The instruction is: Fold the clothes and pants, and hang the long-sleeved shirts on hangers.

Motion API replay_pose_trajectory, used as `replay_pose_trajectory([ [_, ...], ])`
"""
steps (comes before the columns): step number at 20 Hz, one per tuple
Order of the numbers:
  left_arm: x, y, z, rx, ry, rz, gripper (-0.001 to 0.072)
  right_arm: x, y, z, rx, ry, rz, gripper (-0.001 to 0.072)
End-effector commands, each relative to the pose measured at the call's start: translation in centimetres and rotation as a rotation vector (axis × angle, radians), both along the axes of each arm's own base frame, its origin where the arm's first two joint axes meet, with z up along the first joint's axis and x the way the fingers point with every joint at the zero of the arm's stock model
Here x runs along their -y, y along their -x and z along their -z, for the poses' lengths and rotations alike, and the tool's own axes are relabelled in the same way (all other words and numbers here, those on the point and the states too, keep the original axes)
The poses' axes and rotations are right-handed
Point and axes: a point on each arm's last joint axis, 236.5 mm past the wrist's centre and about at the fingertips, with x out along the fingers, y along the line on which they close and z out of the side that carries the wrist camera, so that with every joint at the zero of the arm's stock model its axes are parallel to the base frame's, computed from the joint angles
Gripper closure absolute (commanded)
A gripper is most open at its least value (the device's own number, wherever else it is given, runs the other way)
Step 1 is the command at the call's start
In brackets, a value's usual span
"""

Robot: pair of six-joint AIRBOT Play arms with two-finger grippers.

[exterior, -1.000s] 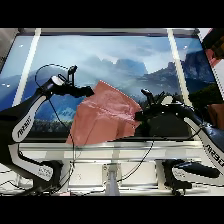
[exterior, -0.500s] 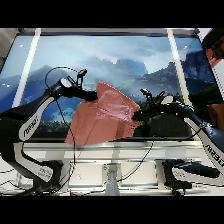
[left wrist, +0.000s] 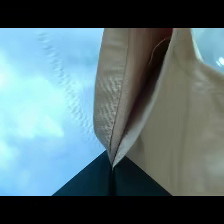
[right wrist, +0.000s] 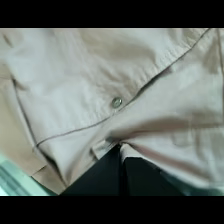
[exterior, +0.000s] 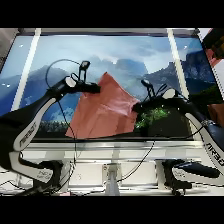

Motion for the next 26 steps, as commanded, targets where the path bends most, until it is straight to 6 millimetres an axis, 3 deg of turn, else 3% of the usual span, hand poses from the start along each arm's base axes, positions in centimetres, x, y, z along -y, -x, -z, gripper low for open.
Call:
replay_pose_trajectory([
  [1,-2.3,-2.8,-10.4,0.340,-0.075,-0.035,0.0693,-0.1,-5.5,-6.0,0.204,0.010,0.000,0.0691],
  [4,-4.4,-3.1,-21.8,0.638,-0.034,-0.132,0.0693,-0.2,-9.5,-12.8,0.390,0.019,-0.002,0.0692],
  [7,-6.1,-0.7,-30.7,0.834,0.028,-0.195,0.0693,-0.7,-10.8,-19.4,0.510,-0.005,-0.026,0.0691],
  [10,-7.2,2.8,-36.6,0.941,0.072,-0.209,0.0693,-0.8,-9.1,-25.5,0.612,-0.020,-0.058,0.0692],
  [12,-7.7,5.5,-39.8,0.992,0.098,-0.203,0.0693,-0.4,-6.6,-29.0,0.666,-0.027,-0.062,0.0692],
  [14,-7.7,8.5,-41.6,0.999,0.114,-0.168,0.0693,-0.1,-3.0,-31.8,0.692,-0.033,-0.092,0.0692],
  [17,-6.4,13.4,-40.8,0.864,0.148,-0.058,0.0693,0.2,3.1,-34.7,0.684,-0.056,-0.126,0.0692],
  [20,-5.1,16.0,-37.1,0.652,0.171,0.009,0.0693,0.7,6.4,-36.5,0.708,-0.064,-0.135,0.0692],
  [23,-4.2,15.1,-32.3,0.473,0.182,0.001,0.0693,0.7,6.0,-35.9,0.676,-0.071,-0.114,0.0692],
  [24,-4.0,14.3,-30.5,0.427,0.172,-0.003,0.0693,0.6,5.2,-34.7,0.649,-0.066,-0.107,0.0692],
  [26,-3.3,12.0,-24.9,0.306,0.132,-0.008,0.0693,0.6,3.1,-29.8,0.542,-0.044,-0.085,0.0691],
])
